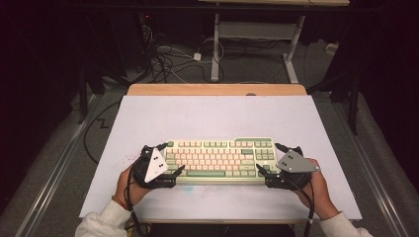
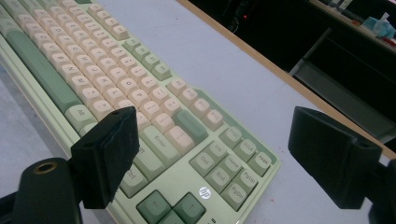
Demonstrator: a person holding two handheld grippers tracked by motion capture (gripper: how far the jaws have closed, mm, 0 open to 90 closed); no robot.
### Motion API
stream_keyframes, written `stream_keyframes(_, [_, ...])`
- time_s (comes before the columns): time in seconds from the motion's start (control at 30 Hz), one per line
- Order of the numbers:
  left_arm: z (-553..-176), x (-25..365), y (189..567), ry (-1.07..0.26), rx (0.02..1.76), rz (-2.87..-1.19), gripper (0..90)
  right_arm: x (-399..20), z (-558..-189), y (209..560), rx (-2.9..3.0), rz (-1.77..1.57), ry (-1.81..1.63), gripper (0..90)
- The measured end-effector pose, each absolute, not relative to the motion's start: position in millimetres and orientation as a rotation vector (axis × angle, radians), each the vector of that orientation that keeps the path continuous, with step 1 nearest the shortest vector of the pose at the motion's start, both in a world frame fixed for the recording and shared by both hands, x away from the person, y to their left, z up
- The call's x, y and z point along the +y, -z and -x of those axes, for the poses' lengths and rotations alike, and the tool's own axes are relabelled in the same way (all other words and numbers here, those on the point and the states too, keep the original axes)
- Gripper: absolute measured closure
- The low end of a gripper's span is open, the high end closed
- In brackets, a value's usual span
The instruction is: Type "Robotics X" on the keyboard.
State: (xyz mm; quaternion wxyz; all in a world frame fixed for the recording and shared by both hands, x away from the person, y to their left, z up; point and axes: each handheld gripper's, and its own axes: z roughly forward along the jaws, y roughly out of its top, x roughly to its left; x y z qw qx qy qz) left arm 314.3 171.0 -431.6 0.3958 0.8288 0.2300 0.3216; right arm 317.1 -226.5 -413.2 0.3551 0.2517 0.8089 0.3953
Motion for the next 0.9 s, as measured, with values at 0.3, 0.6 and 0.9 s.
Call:
stream_keyframes(0.3, [-310.0,177.7,433.7,-0.816,0.590,-2.101,15.4,-232.4,-313.5,414.7,2.076,-0.648,-1.018,16.8])
stream_keyframes(0.6, [-307.0,184.1,435.3,-0.821,0.605,-2.099,15.4,-240.6,-310.8,414.7,2.063,-0.664,-1.020,16.7])
stream_keyframes(0.9, [-303.9,191.9,437.6,-0.840,0.630,-2.088,15.4,-250.3,-307.4,415.3,2.043,-0.675,-1.014,16.7])
